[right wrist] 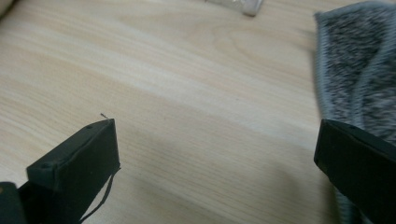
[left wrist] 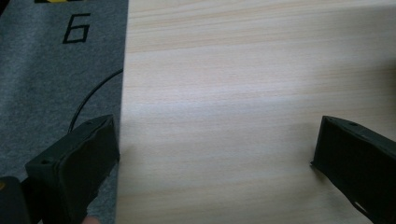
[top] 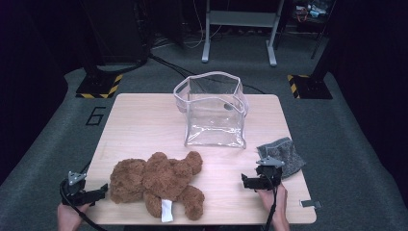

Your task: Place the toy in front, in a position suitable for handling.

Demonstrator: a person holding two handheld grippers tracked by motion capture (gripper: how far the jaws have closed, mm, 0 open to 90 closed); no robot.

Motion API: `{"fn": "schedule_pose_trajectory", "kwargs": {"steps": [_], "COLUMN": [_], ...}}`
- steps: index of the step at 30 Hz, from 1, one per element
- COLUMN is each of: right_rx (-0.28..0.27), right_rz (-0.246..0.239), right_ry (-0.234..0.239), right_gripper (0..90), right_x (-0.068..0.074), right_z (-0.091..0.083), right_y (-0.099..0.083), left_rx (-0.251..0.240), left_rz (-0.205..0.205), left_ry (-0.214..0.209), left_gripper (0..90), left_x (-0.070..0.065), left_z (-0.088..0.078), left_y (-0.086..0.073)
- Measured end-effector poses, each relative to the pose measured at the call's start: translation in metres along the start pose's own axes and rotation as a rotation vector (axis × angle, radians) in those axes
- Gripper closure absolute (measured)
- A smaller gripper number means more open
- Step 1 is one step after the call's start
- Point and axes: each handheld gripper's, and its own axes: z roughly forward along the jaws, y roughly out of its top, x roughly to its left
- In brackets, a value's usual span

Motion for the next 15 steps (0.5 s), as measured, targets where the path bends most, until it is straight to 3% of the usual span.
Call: {"fn": "schedule_pose_trajectory", "kwargs": {"steps": [4,11,12,13,15], "right_rx": [0.019,0.003,0.001,0.0,-0.001], "right_rz": [0.002,0.011,0.01,0.009,0.02], "right_ry": [-0.012,-0.027,-0.027,-0.025,-0.026], "right_gripper": [0.0,0.0,0.0,0.0,0.0], "right_x": [0.007,0.0,0.0,-0.001,0.0], "right_z": [0.009,0.013,0.013,0.013,0.013], "right_y": [-0.005,-0.005,-0.005,-0.006,-0.006], "left_rx": [0.001,-0.048,-0.048,-0.047,-0.059], "left_rz": [-0.004,0.024,0.024,0.043,0.042], "left_ry": [-0.004,-0.015,-0.015,-0.018,-0.024], "left_gripper": [0.3,1.5,1.7,1.8,1.9], "left_x": [0.007,0.013,0.013,0.012,0.011], "left_z": [-0.001,-0.014,-0.014,-0.017,-0.017], "left_y": [0.01,0.055,0.055,0.068,0.073]}}
